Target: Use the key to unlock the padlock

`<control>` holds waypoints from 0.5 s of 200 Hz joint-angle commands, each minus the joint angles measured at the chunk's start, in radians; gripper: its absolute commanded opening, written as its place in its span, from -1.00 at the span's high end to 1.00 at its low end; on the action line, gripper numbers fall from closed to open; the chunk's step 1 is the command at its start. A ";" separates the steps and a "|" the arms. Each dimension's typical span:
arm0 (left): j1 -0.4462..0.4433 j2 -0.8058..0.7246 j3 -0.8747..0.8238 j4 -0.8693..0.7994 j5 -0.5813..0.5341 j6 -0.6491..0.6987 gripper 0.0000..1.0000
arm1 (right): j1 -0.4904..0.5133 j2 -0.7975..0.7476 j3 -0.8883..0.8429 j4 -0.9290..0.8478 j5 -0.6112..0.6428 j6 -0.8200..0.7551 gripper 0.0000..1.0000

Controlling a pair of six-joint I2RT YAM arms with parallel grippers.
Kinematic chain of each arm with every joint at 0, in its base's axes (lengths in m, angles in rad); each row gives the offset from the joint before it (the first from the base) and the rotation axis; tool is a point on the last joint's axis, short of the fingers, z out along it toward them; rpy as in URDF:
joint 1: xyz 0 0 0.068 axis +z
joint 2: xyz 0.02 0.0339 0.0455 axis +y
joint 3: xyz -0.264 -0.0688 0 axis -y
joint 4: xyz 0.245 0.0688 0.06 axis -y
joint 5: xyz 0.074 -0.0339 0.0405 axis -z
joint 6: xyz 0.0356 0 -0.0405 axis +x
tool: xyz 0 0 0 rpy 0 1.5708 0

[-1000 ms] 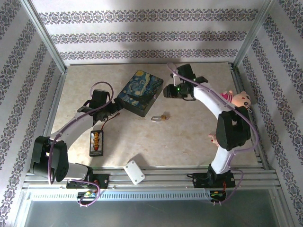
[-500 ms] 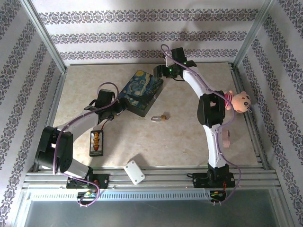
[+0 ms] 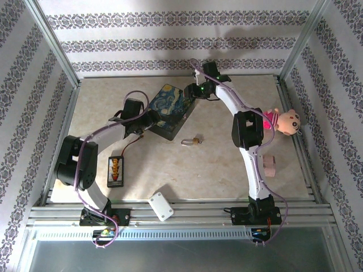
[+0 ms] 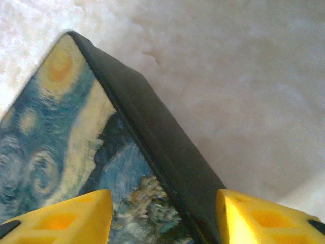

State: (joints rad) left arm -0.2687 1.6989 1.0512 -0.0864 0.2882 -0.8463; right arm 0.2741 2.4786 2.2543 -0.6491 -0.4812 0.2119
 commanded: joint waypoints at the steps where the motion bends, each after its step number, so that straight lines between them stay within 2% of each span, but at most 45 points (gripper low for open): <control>1: -0.008 0.066 0.067 0.031 0.017 0.035 -0.37 | 0.008 -0.116 -0.143 0.040 -0.012 0.006 -0.08; 31: -0.008 0.147 0.155 0.037 0.053 0.045 -0.21 | 0.010 -0.257 -0.383 0.167 0.014 0.059 -0.05; 100: -0.006 0.271 0.347 0.040 0.080 0.091 -0.21 | 0.020 -0.499 -0.840 0.472 0.009 0.232 -0.03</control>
State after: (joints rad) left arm -0.2581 1.9312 1.3209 -0.1146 0.2867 -0.7837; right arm 0.2447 2.0373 1.5116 -0.3058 -0.4004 0.3595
